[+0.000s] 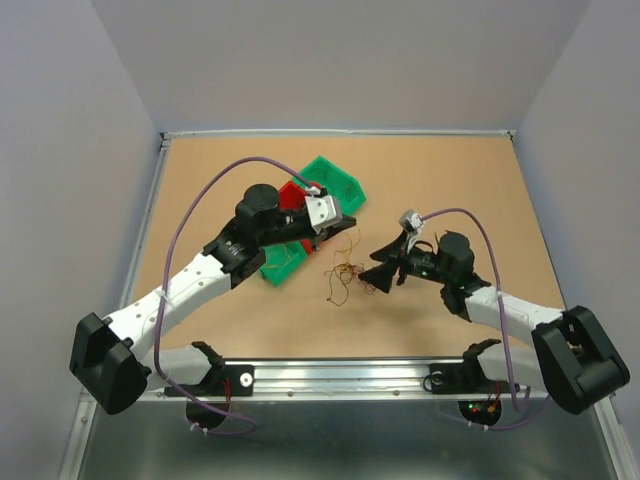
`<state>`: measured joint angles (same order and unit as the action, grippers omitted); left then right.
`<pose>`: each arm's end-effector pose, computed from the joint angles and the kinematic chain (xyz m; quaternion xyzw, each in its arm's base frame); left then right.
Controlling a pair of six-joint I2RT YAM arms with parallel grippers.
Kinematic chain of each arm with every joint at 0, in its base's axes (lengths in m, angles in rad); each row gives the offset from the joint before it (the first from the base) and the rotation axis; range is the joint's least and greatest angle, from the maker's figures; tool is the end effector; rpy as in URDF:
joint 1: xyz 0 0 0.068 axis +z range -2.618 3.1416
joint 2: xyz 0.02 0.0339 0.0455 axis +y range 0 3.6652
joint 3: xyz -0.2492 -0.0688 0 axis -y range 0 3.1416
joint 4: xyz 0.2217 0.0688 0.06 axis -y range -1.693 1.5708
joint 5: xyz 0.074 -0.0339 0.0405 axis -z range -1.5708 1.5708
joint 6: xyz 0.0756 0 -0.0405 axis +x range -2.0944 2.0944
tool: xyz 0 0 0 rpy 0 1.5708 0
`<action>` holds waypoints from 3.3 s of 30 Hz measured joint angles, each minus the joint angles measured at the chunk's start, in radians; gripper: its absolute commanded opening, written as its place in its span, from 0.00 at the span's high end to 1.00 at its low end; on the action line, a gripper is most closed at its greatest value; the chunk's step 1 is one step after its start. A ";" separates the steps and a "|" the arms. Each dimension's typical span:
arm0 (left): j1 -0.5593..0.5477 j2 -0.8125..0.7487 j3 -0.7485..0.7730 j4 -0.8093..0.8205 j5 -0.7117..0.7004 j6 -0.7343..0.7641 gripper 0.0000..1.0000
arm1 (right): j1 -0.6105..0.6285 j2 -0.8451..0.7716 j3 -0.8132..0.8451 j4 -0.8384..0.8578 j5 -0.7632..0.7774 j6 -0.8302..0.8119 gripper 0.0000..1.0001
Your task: Untangle the cables
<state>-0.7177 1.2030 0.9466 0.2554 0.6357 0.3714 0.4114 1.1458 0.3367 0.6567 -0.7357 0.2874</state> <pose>0.1926 -0.2278 0.3477 0.5371 0.4604 -0.3335 0.6232 0.2017 0.1434 0.2018 -0.2776 0.6922 0.4644 0.4775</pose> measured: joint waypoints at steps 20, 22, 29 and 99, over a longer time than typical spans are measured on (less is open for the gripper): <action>0.000 0.018 0.440 -0.109 -0.109 -0.140 1.00 | 0.237 0.353 0.287 0.032 0.256 -0.142 0.98; 0.000 0.001 0.512 -0.116 -0.214 -0.153 1.00 | 0.237 0.321 0.281 0.017 0.340 -0.148 0.99; 0.017 -0.220 0.473 -0.024 -0.625 -0.158 1.00 | 0.237 0.016 0.217 -0.170 0.726 -0.104 0.99; 0.460 -0.235 -0.443 0.111 -0.364 0.426 1.00 | 0.231 -0.462 0.137 -0.635 0.988 0.045 0.04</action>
<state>-0.2581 0.9684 0.5041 0.3668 0.2714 0.7971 0.6426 0.6838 0.4740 0.0216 0.2527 0.3328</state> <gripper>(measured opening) 0.023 0.960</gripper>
